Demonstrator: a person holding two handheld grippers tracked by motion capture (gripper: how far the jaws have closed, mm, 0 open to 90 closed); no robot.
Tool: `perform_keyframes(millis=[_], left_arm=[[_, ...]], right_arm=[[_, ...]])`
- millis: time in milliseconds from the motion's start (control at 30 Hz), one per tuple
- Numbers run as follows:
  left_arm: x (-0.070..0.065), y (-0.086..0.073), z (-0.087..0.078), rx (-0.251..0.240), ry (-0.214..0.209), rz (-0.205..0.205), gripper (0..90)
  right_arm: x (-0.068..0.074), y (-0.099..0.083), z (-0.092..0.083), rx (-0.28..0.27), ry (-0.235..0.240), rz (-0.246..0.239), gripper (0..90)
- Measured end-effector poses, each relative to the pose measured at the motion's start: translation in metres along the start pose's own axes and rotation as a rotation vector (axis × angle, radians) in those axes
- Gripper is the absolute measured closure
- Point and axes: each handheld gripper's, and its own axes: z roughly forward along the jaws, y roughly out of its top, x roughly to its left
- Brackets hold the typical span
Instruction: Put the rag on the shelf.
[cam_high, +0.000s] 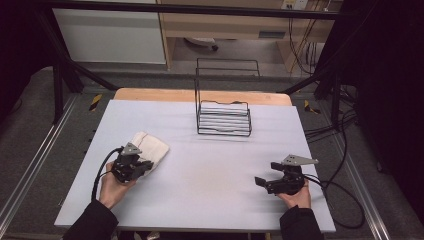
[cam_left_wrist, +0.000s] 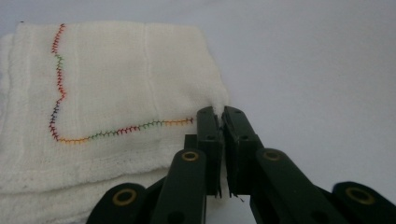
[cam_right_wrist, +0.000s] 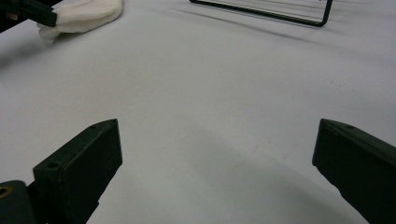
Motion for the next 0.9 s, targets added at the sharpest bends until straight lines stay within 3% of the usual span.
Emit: perform_keyframes(millis=[267,467,567,633,800,900], left_arm=[[-0.029,0.009,0.007,-0.039,-0.061,-0.024,85.1],[-0.042,0.01,0.023,-0.029,-0.078,-0.002,84.0],[-0.038,0.009,0.023,-0.039,-0.099,-0.015,79.2],[-0.035,0.01,0.017,-0.056,-0.091,-0.016,68.5],[-0.01,0.007,-0.005,-0.071,-0.014,-0.013,49.0],[0.013,0.0,-0.015,-0.056,0.038,-0.052,42.3]], right_arm=[[0.0,0.0,0.0,-0.001,0.002,0.0,2.3],[0.001,0.001,0.001,0.001,0.002,-0.004,2.4],[0.001,0.001,0.001,0.001,0.003,-0.004,2.5],[0.002,0.001,0.002,0.003,0.002,-0.008,2.4],[0.008,0.004,0.005,0.0,0.001,-0.022,2.5],[0.013,0.006,0.008,0.004,0.004,-0.02,2.7]])
